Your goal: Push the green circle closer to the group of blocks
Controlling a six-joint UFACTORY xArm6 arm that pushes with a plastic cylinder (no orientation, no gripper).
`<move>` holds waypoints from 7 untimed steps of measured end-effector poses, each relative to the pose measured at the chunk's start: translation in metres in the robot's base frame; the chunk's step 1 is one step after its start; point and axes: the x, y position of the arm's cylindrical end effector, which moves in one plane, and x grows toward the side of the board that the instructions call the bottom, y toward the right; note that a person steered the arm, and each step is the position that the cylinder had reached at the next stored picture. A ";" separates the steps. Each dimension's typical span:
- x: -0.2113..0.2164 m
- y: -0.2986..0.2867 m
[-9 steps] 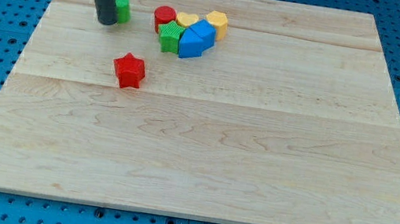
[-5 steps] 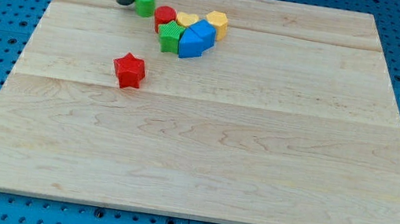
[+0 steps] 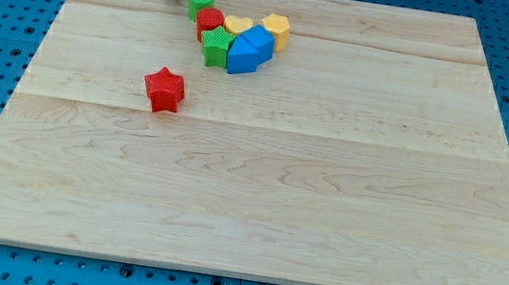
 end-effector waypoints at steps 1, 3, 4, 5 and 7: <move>0.003 0.002; 0.011 0.025; 0.015 0.044; 0.015 0.074; 0.015 0.109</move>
